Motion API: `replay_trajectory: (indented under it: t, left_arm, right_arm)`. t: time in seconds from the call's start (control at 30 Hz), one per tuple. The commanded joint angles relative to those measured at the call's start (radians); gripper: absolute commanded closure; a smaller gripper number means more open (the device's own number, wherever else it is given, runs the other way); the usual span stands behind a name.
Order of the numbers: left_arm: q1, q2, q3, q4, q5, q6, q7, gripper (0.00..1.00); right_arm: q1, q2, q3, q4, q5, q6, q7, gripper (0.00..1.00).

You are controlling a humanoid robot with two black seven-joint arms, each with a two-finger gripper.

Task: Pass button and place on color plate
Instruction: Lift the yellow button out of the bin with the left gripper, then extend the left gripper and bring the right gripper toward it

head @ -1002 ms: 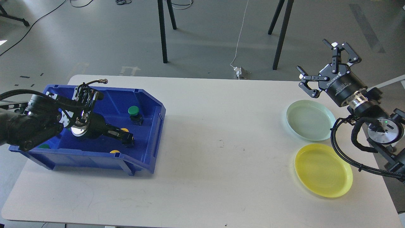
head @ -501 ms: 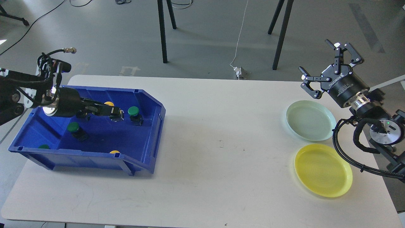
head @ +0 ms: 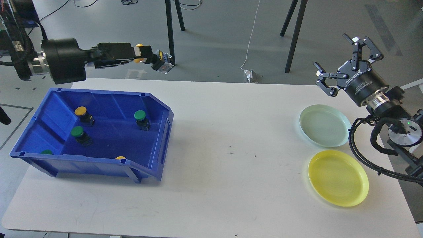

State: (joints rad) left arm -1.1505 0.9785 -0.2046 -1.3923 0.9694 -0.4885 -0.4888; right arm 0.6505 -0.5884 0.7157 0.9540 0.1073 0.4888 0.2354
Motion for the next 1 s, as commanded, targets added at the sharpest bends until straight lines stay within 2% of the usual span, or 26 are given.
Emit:
replay_trajectory:
  t: [0.0,0.13,0.3,0.63,0.8,0.97]
  left_arm:
    - [0.028,-0.159,-0.003,0.028,-0.066,0.000,0.000,0.91]
    - [0.064,-0.317,-0.001,0.131,-0.066,0.000,0.000,0.91]
    - [0.110,-0.423,-0.004,0.213,-0.069,0.000,0.000,0.91]
    - [0.164,-0.439,-0.087,0.216,-0.078,0.005,0.000,0.91]
    - [0.170,-0.439,-0.091,0.220,-0.107,0.004,0.000,0.91]
    - [0.173,-0.439,-0.091,0.222,-0.109,0.000,0.000,0.91]
  right_arm:
    - [-0.012,-0.051,-0.016,0.057,-0.017,0.000,-0.005,0.01]
    - [-0.032,-0.102,-0.076,0.193,-0.070,0.000,-0.005,0.01]
    - [-0.035,-0.090,-0.117,0.264,-0.234,0.000,-0.002,0.01]
    - [-0.009,0.145,-0.157,0.256,-0.287,0.000,0.007,0.01]
    - [0.000,0.197,-0.154,0.255,-0.282,0.000,0.012,0.01]
    - [-0.003,0.213,-0.145,0.258,-0.273,0.000,0.067,0.01]
